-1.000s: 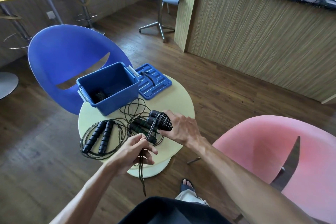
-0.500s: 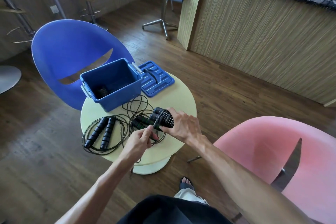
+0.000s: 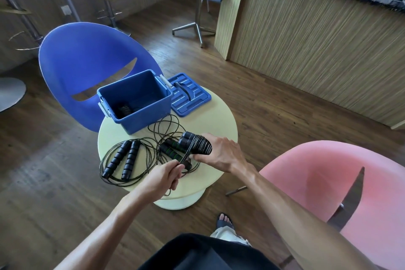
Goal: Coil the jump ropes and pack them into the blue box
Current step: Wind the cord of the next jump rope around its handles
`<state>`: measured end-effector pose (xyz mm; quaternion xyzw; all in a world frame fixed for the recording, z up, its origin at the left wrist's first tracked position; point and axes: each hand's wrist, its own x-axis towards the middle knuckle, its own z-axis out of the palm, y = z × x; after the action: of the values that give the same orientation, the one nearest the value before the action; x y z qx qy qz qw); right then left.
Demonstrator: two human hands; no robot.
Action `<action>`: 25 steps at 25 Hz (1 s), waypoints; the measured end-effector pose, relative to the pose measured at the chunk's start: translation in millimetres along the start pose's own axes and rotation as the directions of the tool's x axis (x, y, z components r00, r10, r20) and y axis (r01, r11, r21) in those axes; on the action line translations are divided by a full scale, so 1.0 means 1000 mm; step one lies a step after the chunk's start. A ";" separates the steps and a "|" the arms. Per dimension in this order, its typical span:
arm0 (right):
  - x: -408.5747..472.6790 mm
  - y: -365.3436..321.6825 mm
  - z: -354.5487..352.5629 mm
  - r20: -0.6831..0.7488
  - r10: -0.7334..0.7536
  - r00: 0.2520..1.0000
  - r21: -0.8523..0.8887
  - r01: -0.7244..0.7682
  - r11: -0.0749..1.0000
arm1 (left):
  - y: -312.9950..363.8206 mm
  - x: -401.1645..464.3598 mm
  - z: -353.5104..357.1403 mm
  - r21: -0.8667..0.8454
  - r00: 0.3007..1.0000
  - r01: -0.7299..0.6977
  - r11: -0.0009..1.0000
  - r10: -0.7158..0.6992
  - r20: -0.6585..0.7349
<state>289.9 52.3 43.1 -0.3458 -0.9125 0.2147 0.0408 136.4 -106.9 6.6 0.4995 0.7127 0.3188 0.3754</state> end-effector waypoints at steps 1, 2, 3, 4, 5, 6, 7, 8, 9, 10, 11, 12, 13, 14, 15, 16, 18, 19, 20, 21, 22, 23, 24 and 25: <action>-0.002 -0.003 -0.002 0.032 -0.037 0.999 0.049 0.035 0.998 | -0.008 0.001 -0.003 0.050 0.998 -0.055 0.997 0.055 0.009; -0.003 -0.006 -0.005 0.066 -0.081 0.995 0.094 0.075 0.993 | -0.014 0.003 -0.006 0.127 0.993 -0.118 0.985 0.118 0.008; -0.004 -0.009 -0.008 0.095 -0.126 0.987 0.128 0.114 0.985 | -0.018 0.005 -0.011 0.240 0.980 -0.193 0.951 0.199 -0.001; -0.006 -0.011 -0.010 0.117 -0.166 0.979 0.150 0.148 0.978 | -0.023 0.009 -0.016 0.371 0.953 -0.279 0.886 0.303 -0.006; -0.008 -0.012 -0.012 0.133 -0.200 0.971 0.163 0.177 0.971 | -0.028 0.014 -0.022 0.501 0.915 -0.355 0.789 0.402 0.015; -0.010 -0.014 -0.015 0.145 -0.227 0.963 0.168 0.202 0.965 | -0.032 0.020 -0.028 0.605 0.878 -0.415 0.680 0.475 0.068; -0.012 -0.016 -0.017 0.159 -0.254 0.954 0.162 0.229 0.960 | -0.032 0.025 -0.036 0.667 0.847 -0.461 0.585 0.513 0.135; -0.015 -0.018 -0.018 0.176 -0.284 0.942 0.147 0.260 0.954 | -0.033 0.033 -0.044 0.687 0.814 -0.517 0.510 0.541 0.211; -0.017 -0.020 -0.018 0.194 -0.312 0.930 0.130 0.291 0.948 | -0.030 0.040 -0.055 0.695 0.785 -0.567 0.442 0.546 0.294; -0.020 -0.022 -0.017 0.210 -0.336 0.918 0.115 0.318 0.941 | -0.022 0.047 -0.065 0.707 0.769 -0.597 0.379 0.522 0.370; -0.023 -0.024 -0.015 0.226 -0.351 0.909 0.103 0.336 0.936 | -0.011 0.053 -0.074 0.732 0.771 -0.603 0.317 0.469 0.432; -0.026 -0.025 -0.013 0.244 -0.352 0.904 0.094 0.339 0.936 | 0.004 0.056 -0.079 0.761 0.789 -0.588 0.272 0.401 0.466; -0.026 -0.023 -0.012 0.260 -0.338 0.904 0.083 0.328 0.941 | 0.020 0.059 -0.082 0.796 0.818 -0.557 0.237 0.324 0.476; -0.026 -0.021 -0.011 0.276 -0.318 0.907 0.062 0.313 0.948 | 0.036 0.059 -0.083 0.825 0.845 -0.523 0.213 0.253 0.470; -0.025 -0.020 -0.009 0.285 -0.305 0.909 0.021 0.312 0.950 | 0.051 0.057 -0.081 0.850 0.864 -0.496 0.178 0.197 0.463; -0.023 -0.018 -0.005 0.283 -0.297 0.912 -0.044 0.322 0.946 | 0.063 0.055 -0.075 0.869 0.873 -0.479 0.125 0.170 0.457; -0.019 -0.019 0.001 0.255 -0.276 0.927 -0.188 0.327 0.926 | 0.087 0.049 -0.062 0.901 0.895 -0.433 0.032 0.133 0.426; -0.017 -0.018 0.003 0.228 -0.252 0.940 -0.233 0.304 0.924 | 0.095 0.045 -0.055 0.916 0.912 -0.400 0.028 0.115 0.394; -0.014 -0.017 0.004 0.193 -0.221 0.956 -0.251 0.266 0.931 | 0.100 0.040 -0.049 0.930 0.928 -0.362 0.059 0.119 0.354; -0.012 -0.015 0.004 0.153 -0.189 0.970 -0.255 0.223 0.941 | 0.102 0.035 -0.044 0.940 0.945 -0.312 0.135 0.143 0.294; -0.011 -0.013 0.004 0.116 -0.157 0.981 -0.251 0.182 0.951 | 0.099 0.030 -0.039 0.928 0.959 -0.262 0.264 0.180 0.219; -0.010 -0.012 0.002 0.079 -0.131 0.988 -0.250 0.147 0.957 | 0.093 0.025 -0.035 0.885 0.967 -0.218 0.412 0.214 0.138; -0.010 -0.011 0.001 0.047 -0.109 0.993 -0.253 0.118 0.960 | 0.086 0.020 -0.031 0.807 0.969 -0.182 0.561 0.242 0.050; -0.009 -0.012 0.000 0.026 -0.096 0.995 -0.259 0.099 0.961 | 0.079 0.018 -0.027 0.701 0.968 -0.146 0.698 0.248 -0.045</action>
<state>289.4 38.6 48.7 -0.3014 -0.9489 0.0934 -0.0003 146.5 -68.8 82.0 0.6539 0.7459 0.1013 0.0756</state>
